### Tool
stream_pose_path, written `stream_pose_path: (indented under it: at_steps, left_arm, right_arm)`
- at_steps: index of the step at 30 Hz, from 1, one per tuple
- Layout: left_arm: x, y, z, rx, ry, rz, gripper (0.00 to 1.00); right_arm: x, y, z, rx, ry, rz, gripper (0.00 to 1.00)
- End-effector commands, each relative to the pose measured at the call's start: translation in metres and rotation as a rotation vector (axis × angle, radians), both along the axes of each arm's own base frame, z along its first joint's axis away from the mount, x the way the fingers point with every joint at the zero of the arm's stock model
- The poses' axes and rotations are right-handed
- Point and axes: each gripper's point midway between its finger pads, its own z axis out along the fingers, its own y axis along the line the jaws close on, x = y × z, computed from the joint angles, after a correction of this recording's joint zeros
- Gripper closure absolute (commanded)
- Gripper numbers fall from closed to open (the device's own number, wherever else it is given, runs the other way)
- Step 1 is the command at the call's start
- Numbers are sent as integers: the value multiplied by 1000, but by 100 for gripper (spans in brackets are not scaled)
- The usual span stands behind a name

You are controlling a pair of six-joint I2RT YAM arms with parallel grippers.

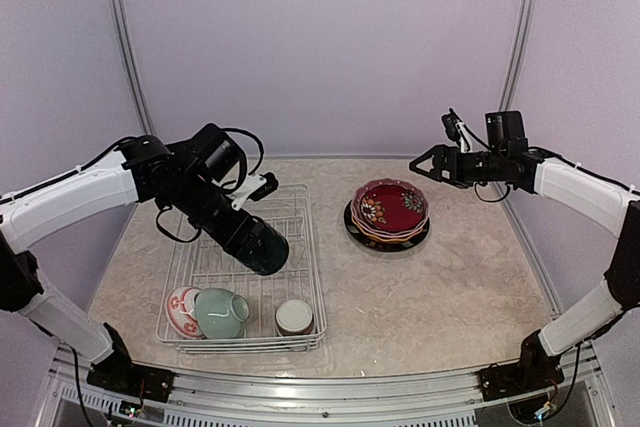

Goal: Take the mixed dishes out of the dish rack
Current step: Grab the cup from the dish rack, then pass from the left arm to the right

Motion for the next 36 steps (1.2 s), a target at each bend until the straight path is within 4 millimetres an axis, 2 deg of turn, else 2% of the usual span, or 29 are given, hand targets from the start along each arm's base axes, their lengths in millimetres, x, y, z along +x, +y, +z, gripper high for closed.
stream_pose_path:
  at_steps: [1,4,7,12,16,21,26,30,33,36]
  left_arm:
    - [21,-8,86,-325,-79,86,58]
    - [34,6,124,-493,-89,169,59]
    - [39,17,155,-625,-91,223,59]
    - [42,24,192,-778,-105,275,58]
    - [41,21,216,-904,-94,282,58]
    - [41,14,227,-1049,-52,283,59]
    - [38,9,238,-1172,-11,262,58]
    - [38,-1,242,-1208,7,246,58]
    - [34,-10,243,-1234,32,227,58]
    - [31,-13,245,-1275,50,211,58]
  right_arm:
    - [-8,9,16,71,-77,23,5]
    - [-14,17,18,89,-110,43,6]
    - [-22,35,20,116,-159,81,7]
    - [-46,85,31,182,-263,190,10]
    - [-64,125,46,241,-331,264,13]
    - [-86,172,70,323,-401,339,14]
    - [-98,200,93,430,-466,365,16]
    - [-109,231,101,446,-492,425,19]
    - [-112,246,105,442,-510,448,23]
    - [-116,254,110,457,-523,466,26]
